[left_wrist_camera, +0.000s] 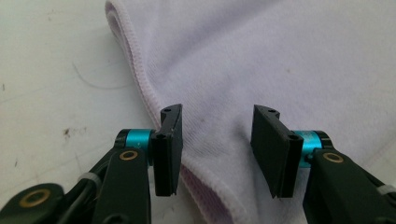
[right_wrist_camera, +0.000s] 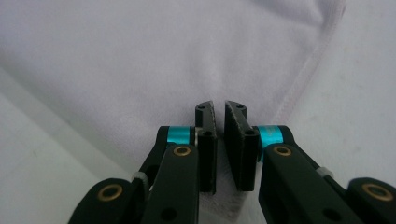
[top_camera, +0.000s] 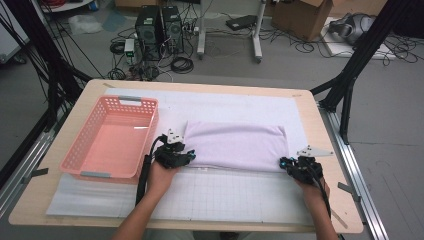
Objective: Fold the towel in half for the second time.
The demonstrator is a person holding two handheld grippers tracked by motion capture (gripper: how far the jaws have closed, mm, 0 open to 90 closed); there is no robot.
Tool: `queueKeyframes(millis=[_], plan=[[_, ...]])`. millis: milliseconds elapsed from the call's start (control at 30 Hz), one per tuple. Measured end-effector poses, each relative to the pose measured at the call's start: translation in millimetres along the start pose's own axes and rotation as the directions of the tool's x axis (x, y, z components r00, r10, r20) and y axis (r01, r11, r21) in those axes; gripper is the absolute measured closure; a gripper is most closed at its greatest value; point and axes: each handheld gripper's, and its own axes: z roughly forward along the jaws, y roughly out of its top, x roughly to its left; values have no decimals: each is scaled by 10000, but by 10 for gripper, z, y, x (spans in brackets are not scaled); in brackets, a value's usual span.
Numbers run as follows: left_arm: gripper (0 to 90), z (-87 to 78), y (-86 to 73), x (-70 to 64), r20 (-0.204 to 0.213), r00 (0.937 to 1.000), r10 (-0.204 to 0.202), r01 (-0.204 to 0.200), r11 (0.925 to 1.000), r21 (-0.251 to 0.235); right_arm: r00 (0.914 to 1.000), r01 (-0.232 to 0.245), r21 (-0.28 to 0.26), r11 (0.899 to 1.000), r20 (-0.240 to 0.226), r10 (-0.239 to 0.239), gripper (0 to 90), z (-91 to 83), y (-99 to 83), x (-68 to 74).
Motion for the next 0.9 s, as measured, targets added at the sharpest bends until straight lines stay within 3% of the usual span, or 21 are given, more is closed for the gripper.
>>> queueKeyframes(millis=[67,133,200,267,333,367,433,467,500,533,600,733,900], plan=[[522,-40,-26,2,-215,9997,-81,85,9998,197,9998,-178,81,9998,99,177,803,-64,-18,-29],[458,-70,-72,37,-255,9982,-552,555,9984,129,9987,-401,16,9992,329,400,677,-125,-9,-21],[428,-68,-116,73,-22,9958,-919,919,9957,61,9931,-1050,-340,9939,489,1066,546,-186,-17,-24],[407,-53,-128,100,217,9901,-1386,1387,9903,-2,9871,-1500,-216,9885,534,1509,487,-180,-43,-25],[405,-50,-129,103,272,9895,-1423,1423,9898,8,9860,-1611,158,9868,466,1602,489,-120,-90,-12],[421,-52,-133,103,208,9921,-1239,1239,9923,14,9843,-1713,124,9851,449,1705,499,-105,-104,-5],[486,-56,-154,98,128,9930,-1175,1177,9930,-137,9816,-1901,194,9816,207,1897,599,-106,-98,-12],[552,-61,-161,108,292,9928,-1166,1171,9930,-165,9787,-2047,206,9786,185,2043,685,-109,-99,-6],[662,-59,-173,126,970,9850,-1430,1447,9894,-106,9765,-2148,190,9765,-150,2151,775,-107,-101,-12],[786,-57,-178,115,1030,9809,-1650,1669,9859,-106,9726,-2288,213,9732,-360,2295,785,-108,-106,-14],[808,-71,-186,86,946,9819,-1640,1664,9859,-175,9743,-2213,175,9750,-380,2218,806,-127,-111,-11],[817,-159,-262,71,1321,9725,-1920,1966,9802,-228,9739,-2195,199,9754,-549,2203,812,-243,-143,2],[811,-349,-417,-58,1865,9711,-1489,1568,9872,-284,9754,-2074,265,9779,-713,2088,812,-432,-242,56]])
